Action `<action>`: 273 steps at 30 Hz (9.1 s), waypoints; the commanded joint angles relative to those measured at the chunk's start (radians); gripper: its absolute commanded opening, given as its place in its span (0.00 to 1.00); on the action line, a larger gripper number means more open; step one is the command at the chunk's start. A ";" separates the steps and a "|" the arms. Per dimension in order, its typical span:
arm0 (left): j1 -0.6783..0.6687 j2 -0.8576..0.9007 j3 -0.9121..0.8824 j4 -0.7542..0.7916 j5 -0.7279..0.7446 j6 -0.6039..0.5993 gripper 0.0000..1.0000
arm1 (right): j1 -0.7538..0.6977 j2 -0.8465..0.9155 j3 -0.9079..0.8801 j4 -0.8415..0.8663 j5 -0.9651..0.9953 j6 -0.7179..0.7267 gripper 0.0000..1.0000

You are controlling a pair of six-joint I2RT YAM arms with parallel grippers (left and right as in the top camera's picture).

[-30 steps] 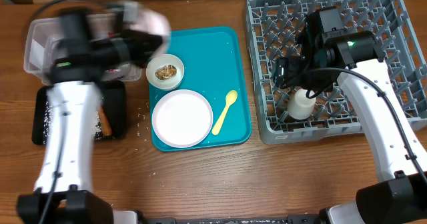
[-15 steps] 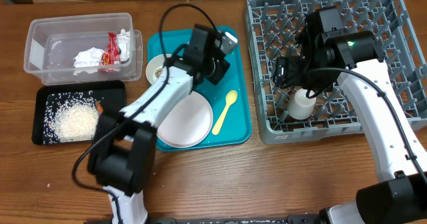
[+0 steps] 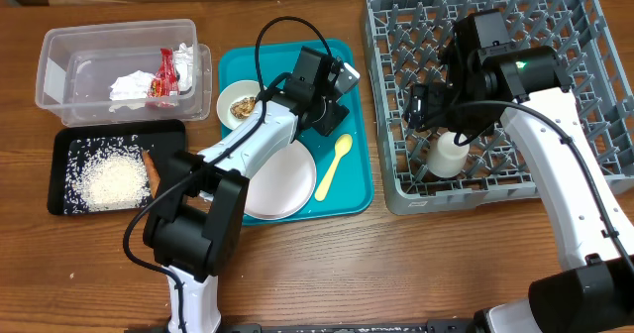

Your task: Sort waste into correct bins and load items into the dishwasher

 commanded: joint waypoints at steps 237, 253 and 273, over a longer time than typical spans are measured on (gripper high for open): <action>0.347 -0.116 0.678 -1.101 0.101 -0.406 0.68 | 0.238 0.036 -0.014 0.303 -0.180 0.142 0.84; 0.509 -0.103 0.663 -1.111 0.134 -0.364 0.77 | 0.489 0.381 -0.014 0.417 -0.106 0.372 0.57; 0.509 -0.103 0.663 -1.109 0.130 -0.365 0.91 | 0.513 0.460 -0.014 0.461 -0.075 0.398 0.23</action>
